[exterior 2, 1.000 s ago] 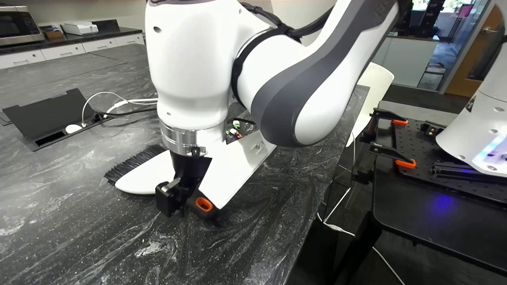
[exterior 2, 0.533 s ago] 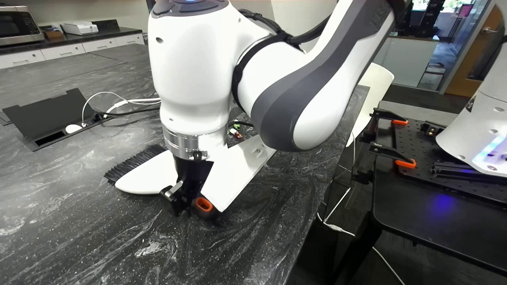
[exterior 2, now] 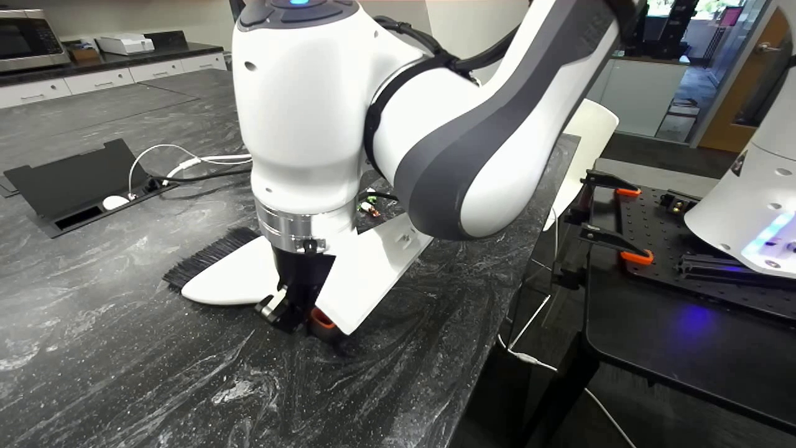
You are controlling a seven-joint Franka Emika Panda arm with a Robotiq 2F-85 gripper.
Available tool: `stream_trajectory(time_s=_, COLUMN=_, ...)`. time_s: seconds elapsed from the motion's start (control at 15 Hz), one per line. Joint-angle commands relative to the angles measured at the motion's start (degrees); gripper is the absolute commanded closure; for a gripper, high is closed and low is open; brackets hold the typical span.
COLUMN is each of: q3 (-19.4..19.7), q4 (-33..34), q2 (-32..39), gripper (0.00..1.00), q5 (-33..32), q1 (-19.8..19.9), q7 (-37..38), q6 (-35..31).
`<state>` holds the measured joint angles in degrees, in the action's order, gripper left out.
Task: Sweep the sweets to the right
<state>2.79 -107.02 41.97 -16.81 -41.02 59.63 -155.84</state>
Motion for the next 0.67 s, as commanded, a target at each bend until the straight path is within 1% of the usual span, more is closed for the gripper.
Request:
stream_trajectory(time_s=0.0, q3=1.04, q4=-1.51, q2=-2.82, gripper=0.85, q5=0.34, q1=-1.23, q7=-1.41, q6=0.07)
stream_trajectory(time_s=0.13, q3=2.46, q4=-4.19, q2=-6.55, gripper=0.85, q5=-0.98, q1=-2.56, q7=-0.45, q6=-0.11)
stream_trajectory(time_s=0.4, q3=6.60, q4=-8.48, q2=-13.92, gripper=0.85, q5=-4.28, q1=-5.40, q7=1.75, q6=0.36)
stream_trajectory(time_s=0.6, q3=7.50, q4=-10.92, q2=-18.16, gripper=0.85, q5=-6.43, q1=-4.83, q7=1.64, q6=0.56)
